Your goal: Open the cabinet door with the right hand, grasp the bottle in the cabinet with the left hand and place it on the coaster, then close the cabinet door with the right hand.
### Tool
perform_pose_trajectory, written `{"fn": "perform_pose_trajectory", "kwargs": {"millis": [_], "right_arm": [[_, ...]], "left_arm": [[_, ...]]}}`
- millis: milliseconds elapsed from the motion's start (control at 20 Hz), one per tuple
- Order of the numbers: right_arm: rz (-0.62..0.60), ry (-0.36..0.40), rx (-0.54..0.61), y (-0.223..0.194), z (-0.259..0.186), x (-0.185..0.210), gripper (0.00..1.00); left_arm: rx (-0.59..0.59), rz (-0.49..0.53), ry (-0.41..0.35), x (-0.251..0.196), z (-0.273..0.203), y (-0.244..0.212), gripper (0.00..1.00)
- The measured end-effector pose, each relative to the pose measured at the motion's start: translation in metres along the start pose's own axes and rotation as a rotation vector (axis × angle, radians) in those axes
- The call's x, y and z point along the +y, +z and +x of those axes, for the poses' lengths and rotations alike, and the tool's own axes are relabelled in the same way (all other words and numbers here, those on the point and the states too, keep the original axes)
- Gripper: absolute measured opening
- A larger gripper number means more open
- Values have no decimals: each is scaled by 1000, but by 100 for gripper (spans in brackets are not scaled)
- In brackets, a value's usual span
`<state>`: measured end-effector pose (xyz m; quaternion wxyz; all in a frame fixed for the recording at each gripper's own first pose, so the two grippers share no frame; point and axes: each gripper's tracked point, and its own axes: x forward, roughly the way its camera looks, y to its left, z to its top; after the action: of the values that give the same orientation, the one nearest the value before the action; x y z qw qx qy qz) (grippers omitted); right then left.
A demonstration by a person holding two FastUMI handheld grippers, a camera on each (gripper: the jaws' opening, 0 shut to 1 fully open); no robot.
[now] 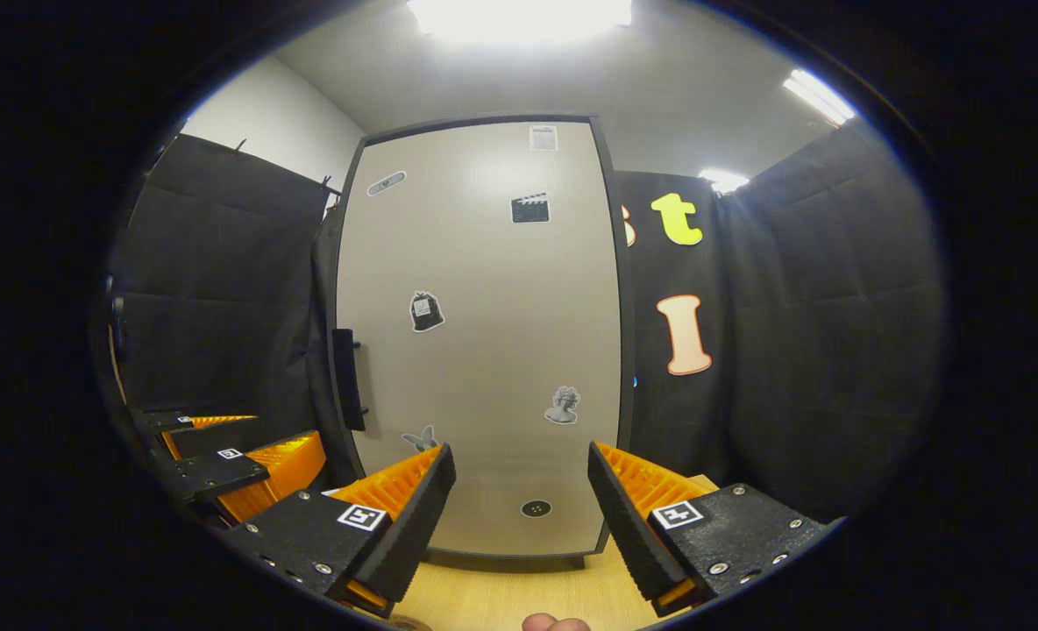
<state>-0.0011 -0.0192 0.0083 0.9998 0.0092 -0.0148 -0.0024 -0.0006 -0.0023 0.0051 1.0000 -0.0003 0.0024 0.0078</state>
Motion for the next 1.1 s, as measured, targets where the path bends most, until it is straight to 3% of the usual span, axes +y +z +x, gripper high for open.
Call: {"fn": "perform_pose_trajectory", "kwargs": {"millis": [400,750,1100], "right_arm": [[-7,6,-9,6,3,1,94],[-60,38,-44,20,31,13,94],[-64,152,-107,42,69,66,94]], "left_arm": [[-10,9,2,3,-6,5,82],[-13,6,0,28,-33,-6,87],[-15,-8,58,73,-82,-19,82]]}}
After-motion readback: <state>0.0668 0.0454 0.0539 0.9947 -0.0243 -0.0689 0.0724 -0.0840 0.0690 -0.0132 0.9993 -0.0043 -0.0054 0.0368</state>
